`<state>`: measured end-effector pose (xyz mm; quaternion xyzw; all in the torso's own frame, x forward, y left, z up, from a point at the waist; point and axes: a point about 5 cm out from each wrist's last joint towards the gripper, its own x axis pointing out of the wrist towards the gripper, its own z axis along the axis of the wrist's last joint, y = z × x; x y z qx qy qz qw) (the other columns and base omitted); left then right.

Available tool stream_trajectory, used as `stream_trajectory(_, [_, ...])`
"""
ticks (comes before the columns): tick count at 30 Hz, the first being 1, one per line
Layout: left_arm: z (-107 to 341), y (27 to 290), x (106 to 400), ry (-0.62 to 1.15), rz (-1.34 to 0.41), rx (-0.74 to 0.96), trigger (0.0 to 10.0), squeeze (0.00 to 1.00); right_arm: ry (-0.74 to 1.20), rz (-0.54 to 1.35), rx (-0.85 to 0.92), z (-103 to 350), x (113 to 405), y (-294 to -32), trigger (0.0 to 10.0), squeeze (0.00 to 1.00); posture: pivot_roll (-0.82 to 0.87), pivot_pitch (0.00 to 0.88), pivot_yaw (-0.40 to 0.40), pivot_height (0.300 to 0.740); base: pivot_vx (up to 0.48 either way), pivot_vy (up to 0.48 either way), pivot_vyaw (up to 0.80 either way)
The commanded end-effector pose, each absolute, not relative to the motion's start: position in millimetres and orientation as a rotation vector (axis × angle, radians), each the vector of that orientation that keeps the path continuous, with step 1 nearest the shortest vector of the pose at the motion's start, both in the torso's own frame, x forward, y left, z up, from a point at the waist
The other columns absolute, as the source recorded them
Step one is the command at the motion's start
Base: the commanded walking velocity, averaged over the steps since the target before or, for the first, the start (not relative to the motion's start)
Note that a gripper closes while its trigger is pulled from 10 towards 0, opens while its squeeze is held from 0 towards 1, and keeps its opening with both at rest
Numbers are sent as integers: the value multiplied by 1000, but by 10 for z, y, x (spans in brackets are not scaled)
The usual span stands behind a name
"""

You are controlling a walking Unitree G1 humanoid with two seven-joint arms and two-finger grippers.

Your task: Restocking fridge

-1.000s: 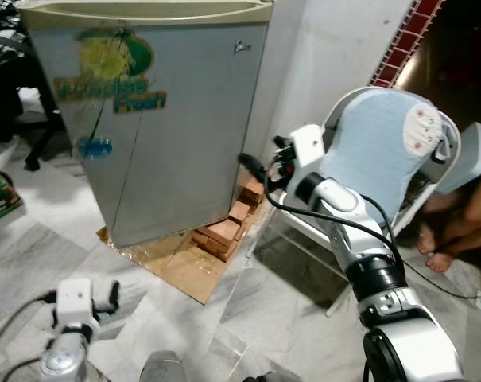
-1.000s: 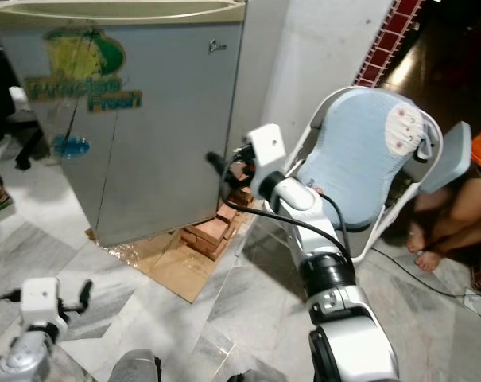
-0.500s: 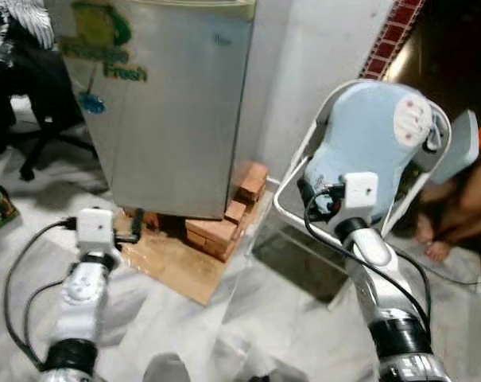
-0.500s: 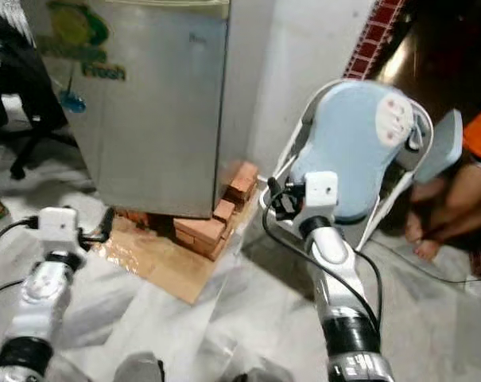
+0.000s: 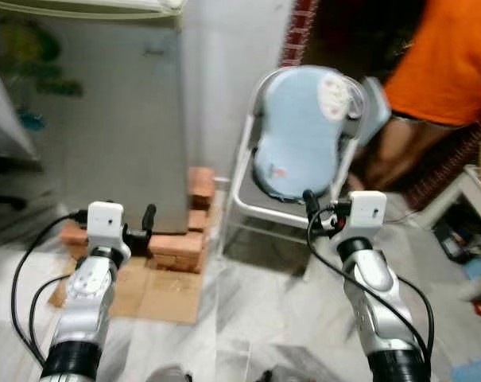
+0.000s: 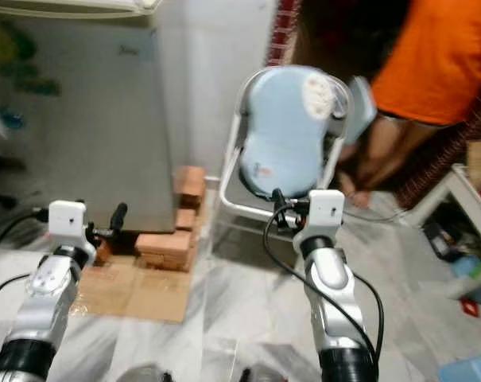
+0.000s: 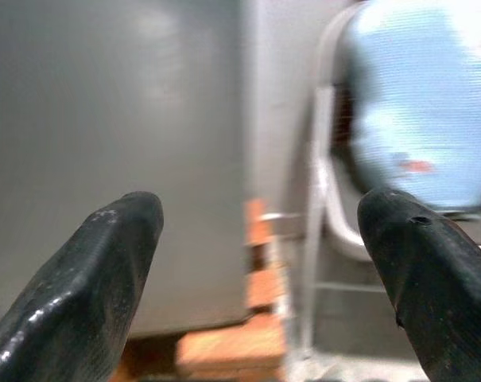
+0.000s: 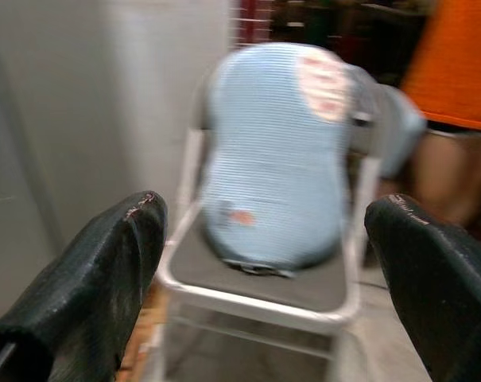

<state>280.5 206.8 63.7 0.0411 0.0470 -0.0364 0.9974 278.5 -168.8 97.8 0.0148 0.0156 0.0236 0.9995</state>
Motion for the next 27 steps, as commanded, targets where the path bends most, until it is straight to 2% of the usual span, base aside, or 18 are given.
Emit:
stream_trajectory(1, [613,1946,2745,103,-110,64,10000,0,43,15,21,970,2756,-1756,10000,0,87,0,-55,740,0,480,-800])
stream_trajectory(8, [726,1837,2675,64,-166,48,10000,0,39,-15,12,980,2696,-1840,10000,0,80,0,-51,740,0,480,-516])
stream_trajectory(14, [815,1738,2652,45,-215,39,10000,0,46,-39,8,975,2659,-1898,10000,0,76,0,-47,740,0,480,-188])
stream_trajectory(27, [819,1658,2637,81,-245,33,10000,0,48,-34,12,989,2689,-1877,10000,0,76,0,-48,740,0,480,-786])
